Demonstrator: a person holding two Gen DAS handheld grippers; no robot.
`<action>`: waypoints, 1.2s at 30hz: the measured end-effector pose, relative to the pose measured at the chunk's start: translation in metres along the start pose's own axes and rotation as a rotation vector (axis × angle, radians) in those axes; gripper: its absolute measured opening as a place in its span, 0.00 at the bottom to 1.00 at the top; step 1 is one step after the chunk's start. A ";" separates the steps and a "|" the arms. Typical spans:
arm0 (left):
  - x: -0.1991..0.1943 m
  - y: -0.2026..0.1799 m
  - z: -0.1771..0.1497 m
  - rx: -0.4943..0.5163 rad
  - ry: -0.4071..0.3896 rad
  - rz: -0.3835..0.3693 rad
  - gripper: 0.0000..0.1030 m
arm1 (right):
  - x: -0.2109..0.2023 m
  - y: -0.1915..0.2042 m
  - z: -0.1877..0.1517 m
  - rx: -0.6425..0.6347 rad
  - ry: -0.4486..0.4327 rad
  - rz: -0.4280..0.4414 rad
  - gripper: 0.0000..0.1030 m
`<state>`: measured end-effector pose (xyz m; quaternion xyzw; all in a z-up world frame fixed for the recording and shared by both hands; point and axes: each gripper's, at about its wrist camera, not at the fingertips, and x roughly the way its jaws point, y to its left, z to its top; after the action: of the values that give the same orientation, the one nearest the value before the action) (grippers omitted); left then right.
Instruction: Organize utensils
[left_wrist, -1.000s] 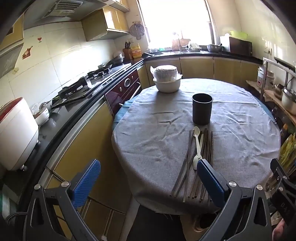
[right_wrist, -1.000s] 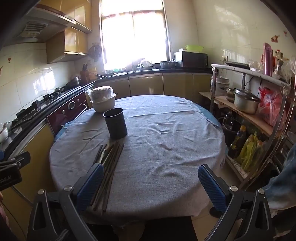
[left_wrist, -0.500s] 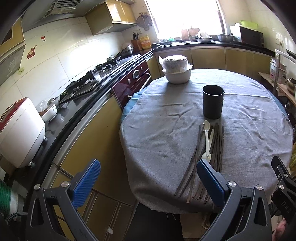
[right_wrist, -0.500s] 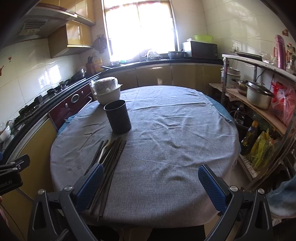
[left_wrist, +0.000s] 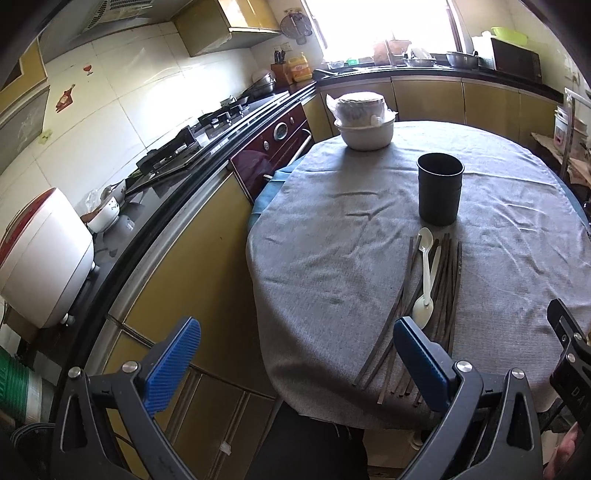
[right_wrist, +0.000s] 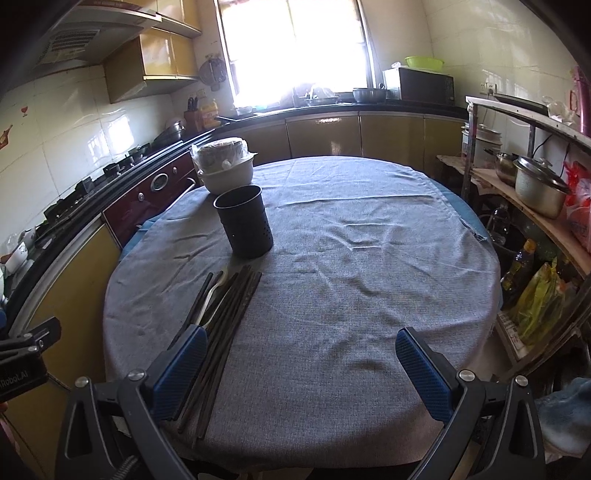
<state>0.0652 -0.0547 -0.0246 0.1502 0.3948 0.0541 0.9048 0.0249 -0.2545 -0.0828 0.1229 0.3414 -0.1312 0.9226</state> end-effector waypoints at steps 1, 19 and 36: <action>0.001 0.000 0.001 0.000 0.000 -0.001 1.00 | 0.001 -0.001 0.001 0.006 0.003 0.000 1.00; 0.021 0.004 0.009 0.012 0.002 -0.077 1.00 | 0.002 0.004 0.002 0.033 0.007 -0.087 1.00; 0.029 0.042 0.004 -0.036 -0.036 -0.164 1.00 | -0.024 0.044 0.001 -0.024 -0.051 -0.152 1.00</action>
<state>0.0889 -0.0100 -0.0289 0.1022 0.3886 -0.0157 0.9156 0.0219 -0.2099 -0.0603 0.0822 0.3278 -0.2000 0.9197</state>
